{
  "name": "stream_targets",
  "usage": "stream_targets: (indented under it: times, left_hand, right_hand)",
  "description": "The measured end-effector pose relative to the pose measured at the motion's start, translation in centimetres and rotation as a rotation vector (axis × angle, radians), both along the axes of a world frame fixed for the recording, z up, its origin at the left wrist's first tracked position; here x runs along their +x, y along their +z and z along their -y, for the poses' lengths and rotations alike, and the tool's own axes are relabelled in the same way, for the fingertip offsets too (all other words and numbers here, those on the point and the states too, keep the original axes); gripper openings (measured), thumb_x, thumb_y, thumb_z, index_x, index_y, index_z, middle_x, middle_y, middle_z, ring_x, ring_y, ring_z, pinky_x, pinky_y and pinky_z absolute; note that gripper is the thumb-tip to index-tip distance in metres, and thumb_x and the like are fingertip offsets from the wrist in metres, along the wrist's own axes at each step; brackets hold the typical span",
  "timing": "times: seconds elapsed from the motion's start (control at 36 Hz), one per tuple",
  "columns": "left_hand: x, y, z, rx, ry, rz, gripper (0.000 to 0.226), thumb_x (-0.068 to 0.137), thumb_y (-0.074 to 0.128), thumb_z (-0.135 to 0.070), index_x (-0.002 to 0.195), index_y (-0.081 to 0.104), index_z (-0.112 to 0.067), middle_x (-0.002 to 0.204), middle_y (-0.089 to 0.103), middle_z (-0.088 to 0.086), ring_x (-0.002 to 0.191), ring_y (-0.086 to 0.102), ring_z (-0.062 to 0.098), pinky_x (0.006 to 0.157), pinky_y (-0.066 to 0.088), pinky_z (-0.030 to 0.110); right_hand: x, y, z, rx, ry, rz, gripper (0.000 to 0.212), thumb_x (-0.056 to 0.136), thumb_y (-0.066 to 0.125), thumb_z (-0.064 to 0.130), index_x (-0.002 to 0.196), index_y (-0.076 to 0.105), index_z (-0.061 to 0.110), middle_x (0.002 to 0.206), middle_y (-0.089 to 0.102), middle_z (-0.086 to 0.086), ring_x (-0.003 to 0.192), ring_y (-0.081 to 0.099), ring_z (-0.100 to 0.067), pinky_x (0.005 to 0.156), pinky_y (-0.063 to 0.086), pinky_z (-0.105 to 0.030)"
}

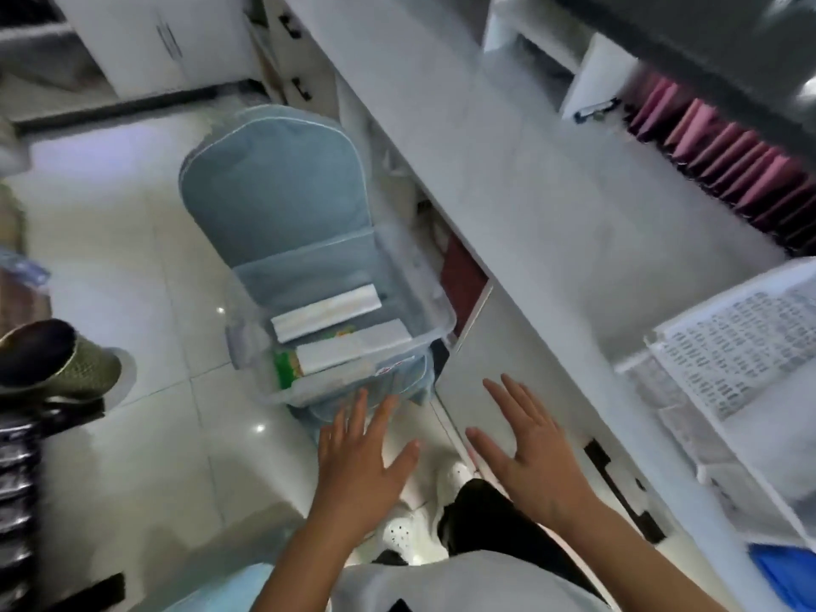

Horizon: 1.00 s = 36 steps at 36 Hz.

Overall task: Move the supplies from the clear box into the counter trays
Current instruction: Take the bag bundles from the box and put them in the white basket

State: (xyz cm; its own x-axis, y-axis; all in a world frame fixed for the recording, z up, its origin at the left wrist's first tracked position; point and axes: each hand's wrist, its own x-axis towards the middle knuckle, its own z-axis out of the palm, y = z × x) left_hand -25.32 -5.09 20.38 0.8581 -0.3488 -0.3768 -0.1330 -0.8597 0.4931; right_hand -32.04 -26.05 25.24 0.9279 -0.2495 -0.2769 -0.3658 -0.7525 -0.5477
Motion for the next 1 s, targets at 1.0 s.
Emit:
stream_targets:
  times: [1.0]
  left_hand:
    - [23.4, -14.0, -5.0, 0.283, 0.48, -0.52, 0.078, 0.094, 0.054, -0.049, 0.157, 0.013, -0.03, 0.166, 0.006, 0.007, 0.15, 0.012, 0.031, 0.119, 0.02, 0.041]
  right_hand:
    - [35.3, -19.7, 0.4, 0.332, 0.091, -0.513, 0.058, 0.095, 0.056, 0.046, 0.144, 0.046, 0.018, 0.147, 0.049, -0.011, 0.129, 0.051, -0.026, 0.093, 0.037, -0.026]
